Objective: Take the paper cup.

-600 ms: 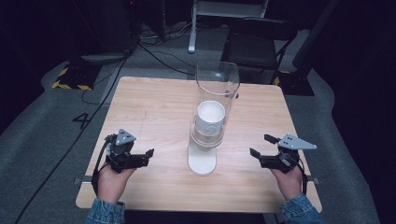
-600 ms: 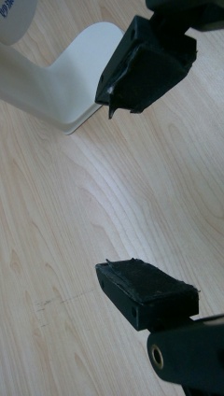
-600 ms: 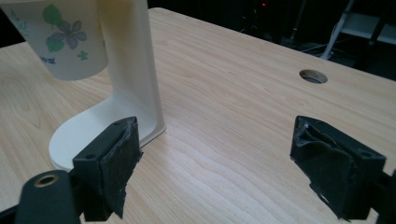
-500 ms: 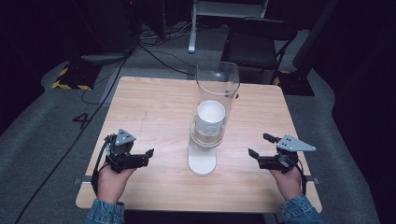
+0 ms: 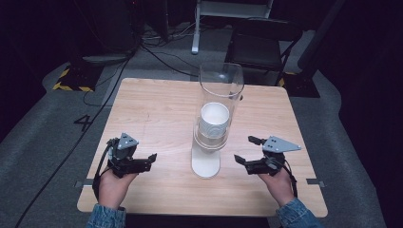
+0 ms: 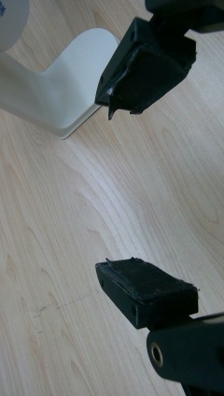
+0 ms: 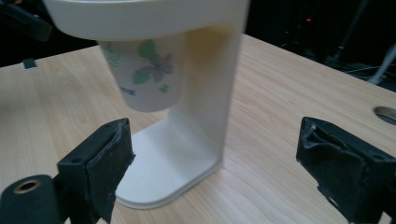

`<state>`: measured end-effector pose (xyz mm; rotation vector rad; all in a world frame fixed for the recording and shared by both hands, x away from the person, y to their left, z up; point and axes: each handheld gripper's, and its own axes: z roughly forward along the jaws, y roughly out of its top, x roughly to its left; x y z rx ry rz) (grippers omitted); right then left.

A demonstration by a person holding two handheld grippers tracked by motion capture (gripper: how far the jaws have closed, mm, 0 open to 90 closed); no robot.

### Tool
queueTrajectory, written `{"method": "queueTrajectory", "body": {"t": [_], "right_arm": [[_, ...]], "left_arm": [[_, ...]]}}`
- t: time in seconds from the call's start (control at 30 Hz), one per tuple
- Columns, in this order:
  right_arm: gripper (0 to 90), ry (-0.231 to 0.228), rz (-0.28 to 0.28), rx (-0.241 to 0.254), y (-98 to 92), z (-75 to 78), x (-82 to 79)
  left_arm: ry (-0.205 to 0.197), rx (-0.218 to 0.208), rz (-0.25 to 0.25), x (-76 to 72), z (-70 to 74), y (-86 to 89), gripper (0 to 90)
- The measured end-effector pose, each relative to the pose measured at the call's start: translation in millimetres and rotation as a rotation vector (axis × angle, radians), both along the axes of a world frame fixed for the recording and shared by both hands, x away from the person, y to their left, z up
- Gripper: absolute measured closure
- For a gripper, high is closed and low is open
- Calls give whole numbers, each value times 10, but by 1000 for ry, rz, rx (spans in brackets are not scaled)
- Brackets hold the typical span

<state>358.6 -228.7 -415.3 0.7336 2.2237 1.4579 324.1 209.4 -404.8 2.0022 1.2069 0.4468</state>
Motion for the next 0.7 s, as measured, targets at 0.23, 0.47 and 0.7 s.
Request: {"method": "queueTrajectory", "body": {"t": [0.23, 0.47, 0.7], "right_arm": [[110, 29, 88, 8, 361, 15, 73], [121, 38, 157, 44, 655, -43, 167], [127, 6, 160, 68, 834, -117, 225]], "left_arm": [[4, 6, -8, 11, -17, -3, 180], [11, -2, -8, 24, -40, -2, 182], [23, -14, -22, 40, -60, -20, 184]]}}
